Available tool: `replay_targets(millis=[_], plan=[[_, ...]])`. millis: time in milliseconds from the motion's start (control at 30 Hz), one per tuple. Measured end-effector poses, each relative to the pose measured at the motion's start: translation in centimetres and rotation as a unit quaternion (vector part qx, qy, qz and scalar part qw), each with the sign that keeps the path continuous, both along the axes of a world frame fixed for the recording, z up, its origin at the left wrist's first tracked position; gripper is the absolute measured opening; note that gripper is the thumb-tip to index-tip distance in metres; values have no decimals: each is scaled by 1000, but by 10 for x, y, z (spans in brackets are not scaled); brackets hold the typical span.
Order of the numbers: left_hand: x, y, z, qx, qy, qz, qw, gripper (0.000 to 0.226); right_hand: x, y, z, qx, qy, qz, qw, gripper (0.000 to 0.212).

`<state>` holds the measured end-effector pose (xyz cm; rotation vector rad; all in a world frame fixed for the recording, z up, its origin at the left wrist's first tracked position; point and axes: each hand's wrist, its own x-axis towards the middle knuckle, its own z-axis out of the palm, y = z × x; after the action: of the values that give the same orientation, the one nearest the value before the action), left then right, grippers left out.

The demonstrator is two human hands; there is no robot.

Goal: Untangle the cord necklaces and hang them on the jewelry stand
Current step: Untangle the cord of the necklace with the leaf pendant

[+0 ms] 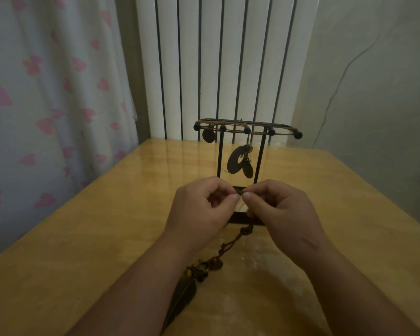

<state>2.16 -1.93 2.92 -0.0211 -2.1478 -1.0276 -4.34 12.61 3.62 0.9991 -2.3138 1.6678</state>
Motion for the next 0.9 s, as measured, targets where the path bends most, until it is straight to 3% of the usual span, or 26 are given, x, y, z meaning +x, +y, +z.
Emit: replay_targets(millis=[900], plan=[[-2, -1, 2, 81, -112, -63, 988, 16, -2, -4, -8, 71, 68, -23, 995, 9]])
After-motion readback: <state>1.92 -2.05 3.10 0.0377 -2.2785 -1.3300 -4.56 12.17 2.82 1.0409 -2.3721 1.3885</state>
